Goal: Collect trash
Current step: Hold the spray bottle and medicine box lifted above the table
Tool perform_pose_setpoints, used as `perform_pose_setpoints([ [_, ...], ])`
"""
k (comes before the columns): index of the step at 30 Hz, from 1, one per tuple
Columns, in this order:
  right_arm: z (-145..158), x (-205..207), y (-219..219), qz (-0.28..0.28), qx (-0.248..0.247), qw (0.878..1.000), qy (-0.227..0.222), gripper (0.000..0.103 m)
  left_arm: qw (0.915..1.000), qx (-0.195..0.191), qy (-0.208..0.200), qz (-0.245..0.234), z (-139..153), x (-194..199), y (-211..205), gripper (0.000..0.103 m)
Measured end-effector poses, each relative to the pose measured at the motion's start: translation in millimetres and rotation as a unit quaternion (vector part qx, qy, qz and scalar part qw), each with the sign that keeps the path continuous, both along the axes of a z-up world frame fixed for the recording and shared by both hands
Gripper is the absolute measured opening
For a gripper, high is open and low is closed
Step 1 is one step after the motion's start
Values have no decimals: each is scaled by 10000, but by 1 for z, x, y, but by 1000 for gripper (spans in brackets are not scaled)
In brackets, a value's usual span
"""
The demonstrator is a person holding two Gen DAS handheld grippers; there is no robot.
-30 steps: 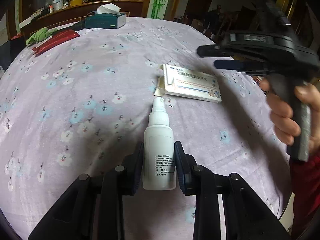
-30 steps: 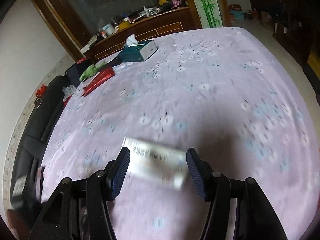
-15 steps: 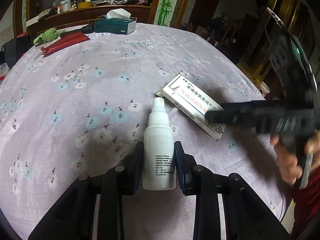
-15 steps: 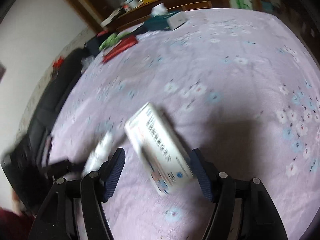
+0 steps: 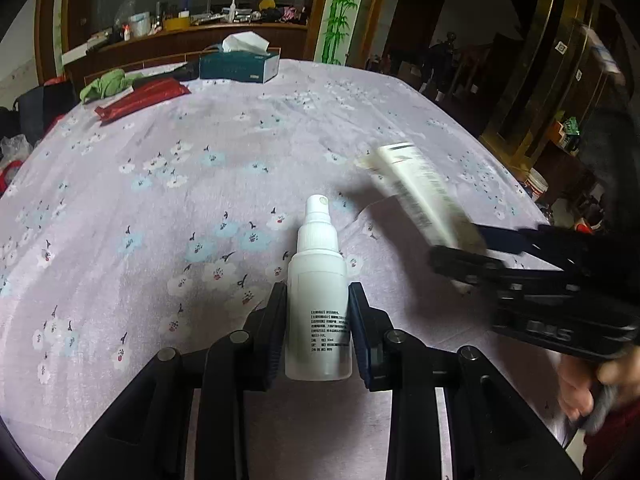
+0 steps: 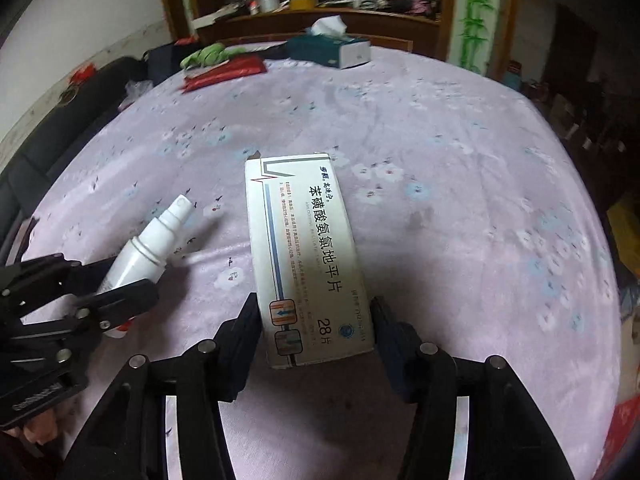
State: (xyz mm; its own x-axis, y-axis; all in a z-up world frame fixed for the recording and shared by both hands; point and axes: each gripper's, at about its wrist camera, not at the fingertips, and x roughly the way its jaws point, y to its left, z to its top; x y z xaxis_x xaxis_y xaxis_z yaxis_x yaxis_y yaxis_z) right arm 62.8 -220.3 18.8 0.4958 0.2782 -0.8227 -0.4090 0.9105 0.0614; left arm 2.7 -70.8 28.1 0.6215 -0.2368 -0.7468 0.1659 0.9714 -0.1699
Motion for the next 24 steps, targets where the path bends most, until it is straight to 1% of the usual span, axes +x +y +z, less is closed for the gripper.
perform_pose_setpoints([
  [3, 14, -20, -15, -467, 292, 9984, -108, 58, 9999, 85, -102, -36, 3, -5, -9, 28],
  [5, 22, -37, -26, -784, 538, 9953, -189, 58, 9998, 108, -132, -100, 3, -9, -16, 28],
  [8, 30, -61, -37, -1215, 611, 9898, -434, 58, 9994, 167, -228, -174, 6, -18, -29, 29],
  [12, 36, -89, -52, -1573, 723, 9829, -634, 58, 9981, 370, -433, -217, 10, -30, -44, 29],
  [14, 36, -100, -58, -1641, 818, 9810, -630, 58, 9975, 437, -500, -257, 12, -35, -51, 29],
  [17, 37, -114, -63, -1729, 780, 9793, -704, 58, 9969, 449, -562, -306, 16, -41, -59, 29],
  [24, 41, -136, -77, -1830, 936, 9756, -776, 58, 9949, 552, -729, -419, 25, -52, -73, 29],
])
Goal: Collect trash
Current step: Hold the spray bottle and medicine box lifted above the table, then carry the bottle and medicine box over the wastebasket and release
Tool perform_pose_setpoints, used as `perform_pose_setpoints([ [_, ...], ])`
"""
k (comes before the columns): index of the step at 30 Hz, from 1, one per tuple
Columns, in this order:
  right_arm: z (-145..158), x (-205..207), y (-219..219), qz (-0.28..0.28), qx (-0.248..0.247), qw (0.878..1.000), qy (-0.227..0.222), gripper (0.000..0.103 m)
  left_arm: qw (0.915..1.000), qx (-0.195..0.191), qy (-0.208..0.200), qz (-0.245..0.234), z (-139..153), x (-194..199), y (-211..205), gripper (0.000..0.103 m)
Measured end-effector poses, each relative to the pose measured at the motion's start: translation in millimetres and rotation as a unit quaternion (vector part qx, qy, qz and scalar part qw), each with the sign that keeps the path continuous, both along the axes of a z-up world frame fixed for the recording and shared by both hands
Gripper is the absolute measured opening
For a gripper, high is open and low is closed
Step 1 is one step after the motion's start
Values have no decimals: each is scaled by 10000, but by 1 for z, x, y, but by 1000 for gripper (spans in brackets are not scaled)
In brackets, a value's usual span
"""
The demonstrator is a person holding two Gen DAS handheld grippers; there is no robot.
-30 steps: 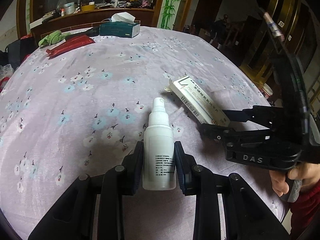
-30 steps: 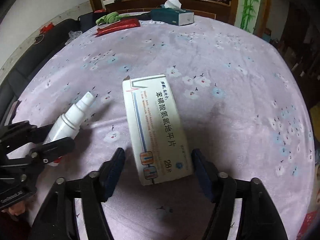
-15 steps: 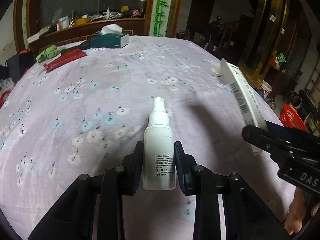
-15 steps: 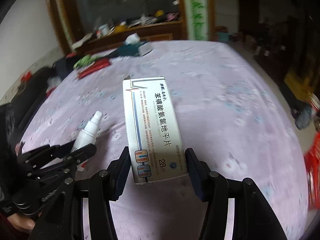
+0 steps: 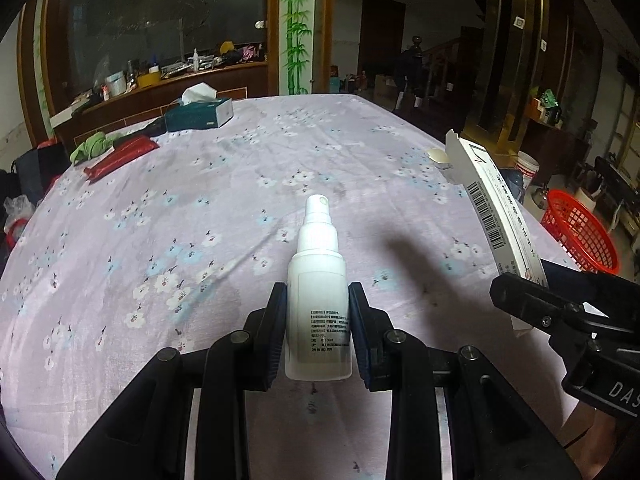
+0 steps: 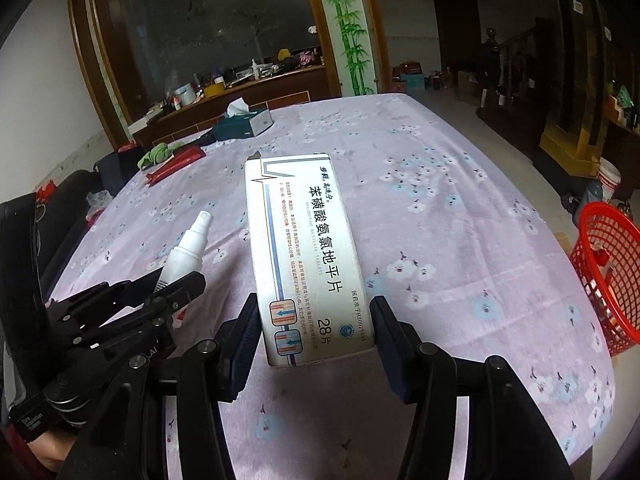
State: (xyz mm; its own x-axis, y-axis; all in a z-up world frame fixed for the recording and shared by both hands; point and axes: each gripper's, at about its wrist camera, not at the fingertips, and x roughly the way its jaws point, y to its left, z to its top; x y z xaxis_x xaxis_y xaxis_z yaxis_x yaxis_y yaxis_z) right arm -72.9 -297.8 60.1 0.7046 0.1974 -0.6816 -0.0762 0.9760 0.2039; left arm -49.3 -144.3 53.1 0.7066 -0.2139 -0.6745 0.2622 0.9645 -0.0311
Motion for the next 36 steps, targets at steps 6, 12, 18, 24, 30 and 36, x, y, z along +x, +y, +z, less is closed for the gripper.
perform_pose_setpoints([
  [6, 2, -8, -9, -75, 85, 9999, -55, 58, 9999, 74, -58, -54, 2, -5, -9, 29],
  [12, 1, -10, -14, -94, 135, 9999, -52, 58, 9998, 128, -82, -88, 3, -5, -15, 29],
  [18, 1, -12, -19, -125, 203, 9997, -50, 58, 9998, 153, -78, -133, 3, -5, -19, 29],
  [24, 3, -16, -28, -225, 291, 9993, -82, 58, 9989, 82, -93, -453, 11, -6, -38, 29],
  [30, 19, -30, -77, -797, 431, 9954, -316, 58, 9927, -77, -68, -1200, 25, -6, -92, 29],
  [36, 32, -57, -162, -1788, 590, 9808, -502, 59, 9745, -428, 192, -2193, 42, -6, -180, 29],
])
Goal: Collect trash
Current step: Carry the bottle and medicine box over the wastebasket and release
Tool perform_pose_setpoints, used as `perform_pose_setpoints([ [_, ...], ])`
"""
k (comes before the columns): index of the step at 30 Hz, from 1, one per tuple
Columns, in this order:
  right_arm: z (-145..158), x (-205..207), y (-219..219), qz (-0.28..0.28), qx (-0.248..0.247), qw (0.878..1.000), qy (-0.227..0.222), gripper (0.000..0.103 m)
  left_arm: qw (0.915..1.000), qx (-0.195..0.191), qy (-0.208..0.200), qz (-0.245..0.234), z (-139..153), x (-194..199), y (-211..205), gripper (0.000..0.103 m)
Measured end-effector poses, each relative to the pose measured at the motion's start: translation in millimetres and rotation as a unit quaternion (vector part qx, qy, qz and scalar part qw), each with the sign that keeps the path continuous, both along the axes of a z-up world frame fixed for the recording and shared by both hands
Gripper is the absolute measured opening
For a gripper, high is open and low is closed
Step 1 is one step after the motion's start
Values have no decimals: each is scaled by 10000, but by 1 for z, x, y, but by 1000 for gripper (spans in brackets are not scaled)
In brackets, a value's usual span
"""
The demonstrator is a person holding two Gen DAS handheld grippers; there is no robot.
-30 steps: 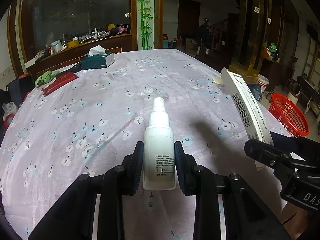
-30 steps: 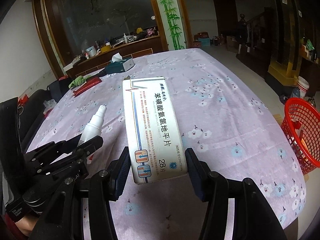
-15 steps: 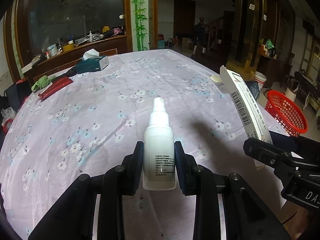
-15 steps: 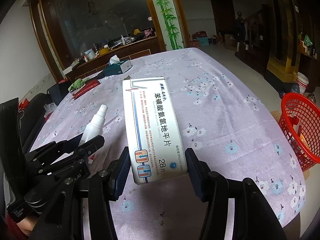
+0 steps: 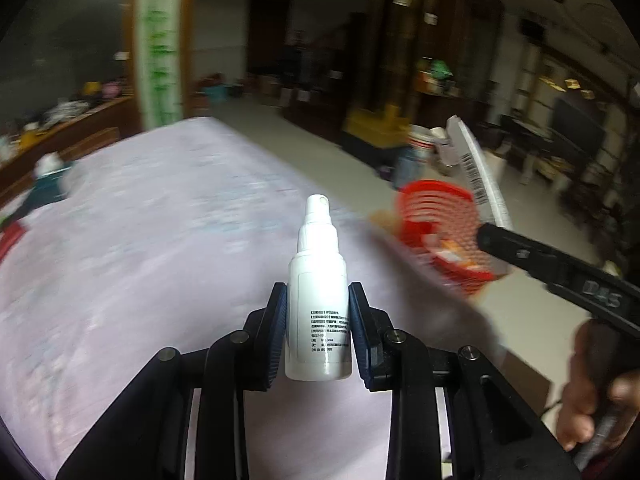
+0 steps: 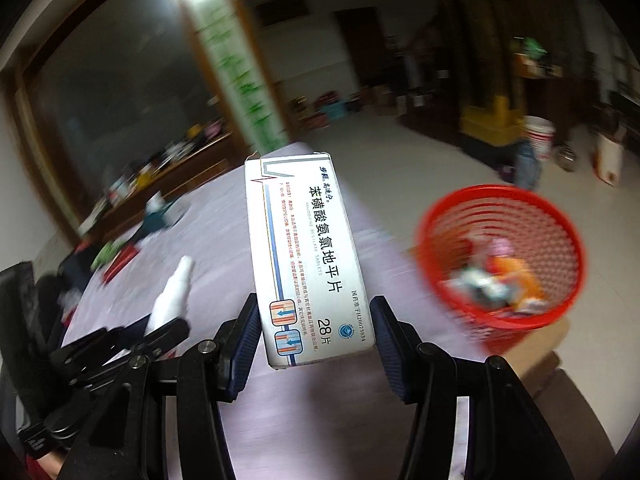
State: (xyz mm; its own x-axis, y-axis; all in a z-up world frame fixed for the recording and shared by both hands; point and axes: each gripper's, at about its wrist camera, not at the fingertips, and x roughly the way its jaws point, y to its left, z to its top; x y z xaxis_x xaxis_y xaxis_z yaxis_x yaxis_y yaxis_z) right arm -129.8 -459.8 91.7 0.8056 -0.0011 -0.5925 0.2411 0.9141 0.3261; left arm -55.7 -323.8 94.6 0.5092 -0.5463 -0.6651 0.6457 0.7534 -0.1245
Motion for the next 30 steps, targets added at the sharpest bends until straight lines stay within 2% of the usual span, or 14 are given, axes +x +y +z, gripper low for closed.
perform_pose_setpoints([
  [4, 0, -16, -59, -600, 206, 9980, -1, 59, 9989, -110, 160, -427, 4, 1, -52, 29],
  [8, 2, -27, -102, -928, 338, 9951, -21, 59, 9974, -91, 285, -659, 2, 9, -105, 29],
  [14, 0, -27, -150, -1182, 551, 9914, -57, 59, 9965, -101, 442, -708, -11, 28, -163, 29],
  [16, -3, -21, -159, -1225, 612, 9906, -24, 59, 9963, -100, 439, -727, -17, 35, -177, 40],
  [17, -6, -17, -166, -1223, 678, 9902, -26, 60, 9964, -49, 461, -706, -20, 39, -183, 55],
  [18, -8, -11, -170, -1204, 694, 9903, -30, 60, 9966, -29, 506, -643, -22, 42, -186, 59],
  [21, -18, -1, -182, -1294, 590, 9896, 211, 61, 9961, -179, 498, -702, -19, 38, -179, 59],
  [24, -16, -14, -180, -1349, 530, 9894, 88, 61, 9977, -135, 174, -642, -8, 27, -163, 62],
  [25, -13, -19, -177, -1419, 457, 9888, 85, 63, 9981, -148, 49, -589, -4, 18, -154, 70],
  [26, -10, -26, -170, -1478, 374, 9883, 77, 66, 9983, -152, -34, -553, -1, 12, -145, 79],
  [30, -3, -41, -141, -1618, -171, 9865, 186, 78, 9983, -126, -370, -436, 5, -11, -107, 84],
])
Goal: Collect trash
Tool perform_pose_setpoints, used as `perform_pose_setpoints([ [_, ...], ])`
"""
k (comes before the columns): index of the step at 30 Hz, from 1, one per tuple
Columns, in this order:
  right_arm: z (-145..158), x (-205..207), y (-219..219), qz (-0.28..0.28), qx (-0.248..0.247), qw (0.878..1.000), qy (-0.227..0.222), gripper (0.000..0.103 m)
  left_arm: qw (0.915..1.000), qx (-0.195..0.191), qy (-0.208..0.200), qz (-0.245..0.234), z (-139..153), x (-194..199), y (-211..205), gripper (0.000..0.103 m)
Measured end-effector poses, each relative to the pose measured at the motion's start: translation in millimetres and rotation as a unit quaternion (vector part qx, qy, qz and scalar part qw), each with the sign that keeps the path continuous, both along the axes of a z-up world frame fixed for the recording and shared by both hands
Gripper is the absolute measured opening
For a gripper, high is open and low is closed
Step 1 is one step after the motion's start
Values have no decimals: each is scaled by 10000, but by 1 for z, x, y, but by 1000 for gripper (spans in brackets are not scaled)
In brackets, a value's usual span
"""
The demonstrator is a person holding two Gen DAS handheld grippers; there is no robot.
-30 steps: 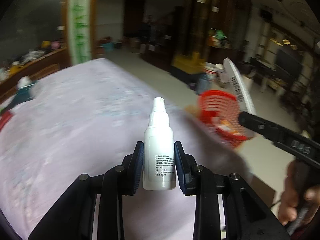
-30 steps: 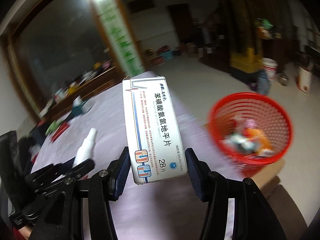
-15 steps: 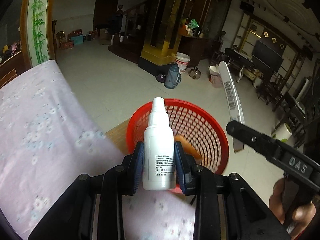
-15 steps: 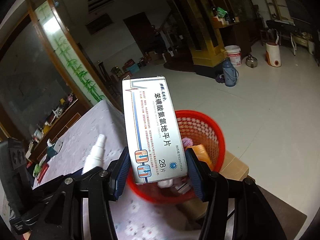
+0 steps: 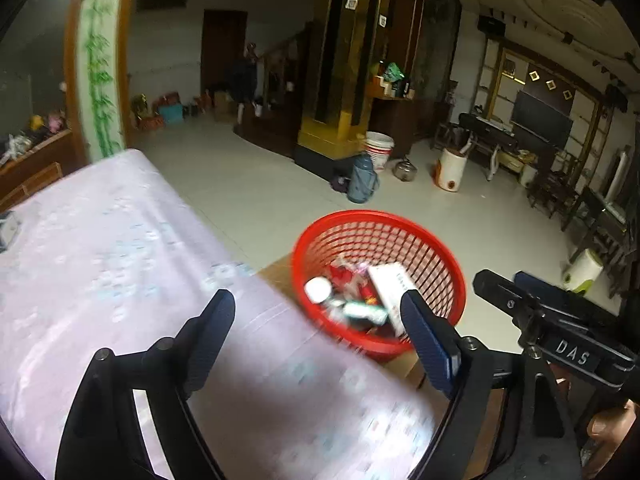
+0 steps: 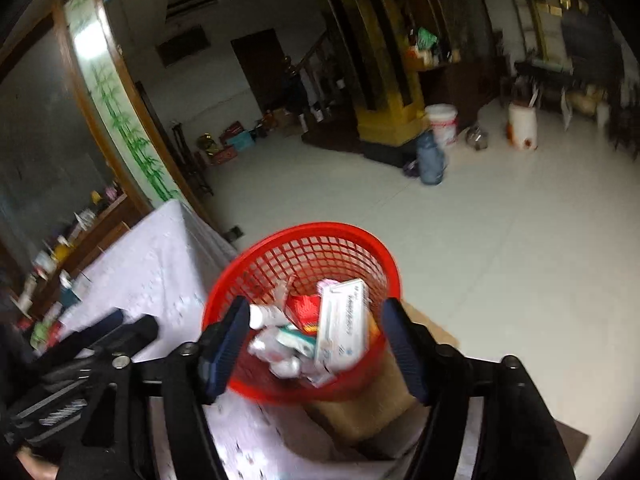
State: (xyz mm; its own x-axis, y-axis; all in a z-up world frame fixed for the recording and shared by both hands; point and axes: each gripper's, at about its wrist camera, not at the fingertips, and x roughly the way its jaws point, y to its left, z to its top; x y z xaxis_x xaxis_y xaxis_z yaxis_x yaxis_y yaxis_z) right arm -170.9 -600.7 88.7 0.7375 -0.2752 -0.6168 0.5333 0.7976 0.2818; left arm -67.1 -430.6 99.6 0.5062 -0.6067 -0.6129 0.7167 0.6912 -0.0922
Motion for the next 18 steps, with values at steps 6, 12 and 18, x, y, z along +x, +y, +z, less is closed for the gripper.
perform_pose_setpoints([
  [6, -2, -25, 54, -194, -788, 9963, 279, 87, 9962, 190, -633, 572, -2, -30, 58, 94],
  [12, -6, -39, 95, -206, -1121, 9930, 308, 87, 9873, 614, -996, 1076, -13, -41, 97, 96],
  [18, -7, -36, 116, -32, -1328, 9904, 393, 87, 9847, 543, -1045, 1284, -14, -44, 118, 96],
])
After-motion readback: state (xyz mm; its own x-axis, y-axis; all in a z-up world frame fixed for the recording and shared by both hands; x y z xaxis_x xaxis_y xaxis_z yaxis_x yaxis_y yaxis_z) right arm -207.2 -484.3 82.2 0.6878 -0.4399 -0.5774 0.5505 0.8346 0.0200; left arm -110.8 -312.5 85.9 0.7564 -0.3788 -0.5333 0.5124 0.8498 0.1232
